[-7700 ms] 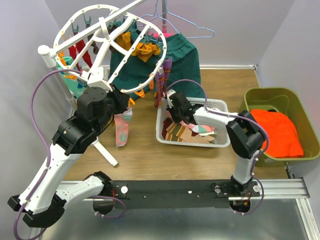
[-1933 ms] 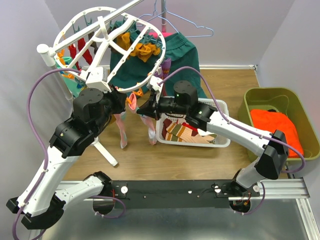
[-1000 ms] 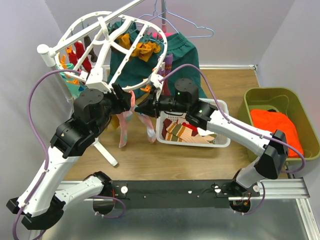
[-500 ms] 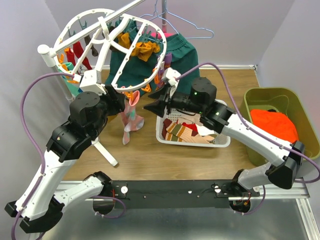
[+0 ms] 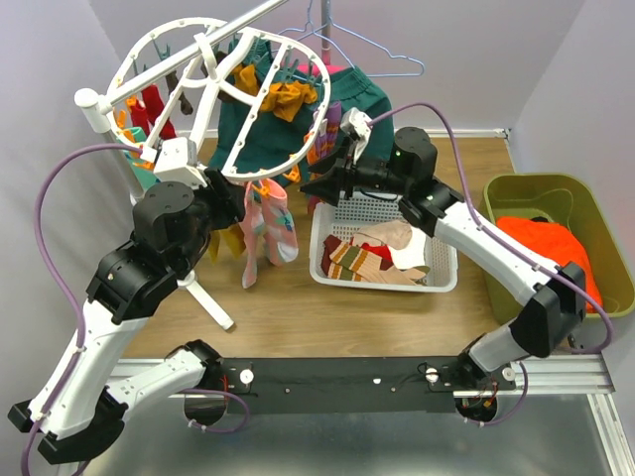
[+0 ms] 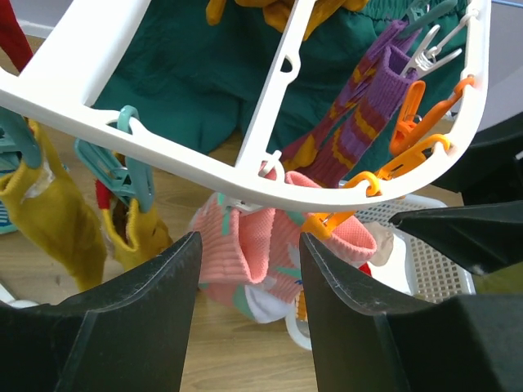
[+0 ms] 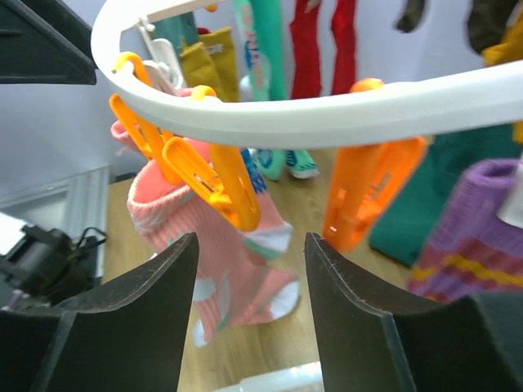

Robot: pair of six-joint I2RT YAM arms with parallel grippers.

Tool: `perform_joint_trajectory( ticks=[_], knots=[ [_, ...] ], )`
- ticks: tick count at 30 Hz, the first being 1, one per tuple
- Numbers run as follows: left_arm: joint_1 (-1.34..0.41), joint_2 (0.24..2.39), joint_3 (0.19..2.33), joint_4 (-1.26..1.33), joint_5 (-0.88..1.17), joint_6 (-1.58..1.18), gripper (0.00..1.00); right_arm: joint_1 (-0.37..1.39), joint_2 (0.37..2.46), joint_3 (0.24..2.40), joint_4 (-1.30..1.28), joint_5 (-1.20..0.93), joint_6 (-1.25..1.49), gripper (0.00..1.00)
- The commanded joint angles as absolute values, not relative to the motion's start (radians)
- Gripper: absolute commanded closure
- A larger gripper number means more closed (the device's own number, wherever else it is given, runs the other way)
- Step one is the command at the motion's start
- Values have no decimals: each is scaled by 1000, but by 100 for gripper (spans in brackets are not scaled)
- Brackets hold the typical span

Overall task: Clip the socks to the hanger
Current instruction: Open the clamp at the hanger.

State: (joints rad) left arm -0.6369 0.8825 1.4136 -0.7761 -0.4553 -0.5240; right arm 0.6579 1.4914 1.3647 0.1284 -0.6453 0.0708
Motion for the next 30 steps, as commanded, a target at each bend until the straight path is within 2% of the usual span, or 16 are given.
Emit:
perform_joint_trajectory(
  ticks=[1, 8, 11, 15, 16, 21, 27, 30],
  knots=[
    [-635, 874, 1434, -801, -430, -534, 41, 647, 1555, 1442, 233, -843, 127, 35],
    [-635, 877, 1434, -805, -414, -529, 41, 646, 1606, 1454, 351, -897, 187, 35],
    [-635, 876, 1433, -796, -407, -529, 41, 646, 1631, 1469, 365, -922, 204, 39],
    [-634, 882, 1431, -799, -390, -525, 41, 647, 1638, 1462, 376, -936, 225, 50],
    [-635, 887, 1433, -801, -385, -525, 41, 646, 1638, 1457, 380, -937, 229, 58],
    [-634, 888, 1450, -805, -370, -528, 41, 646, 1602, 1413, 396, -933, 244, 75],
    [-635, 887, 1491, -804, -341, -545, 41, 666, 1562, 1371, 407, -884, 265, 82],
    [-634, 888, 1506, -798, -318, -557, 41, 719, 1549, 1371, 359, -780, 223, 83]
  ],
)
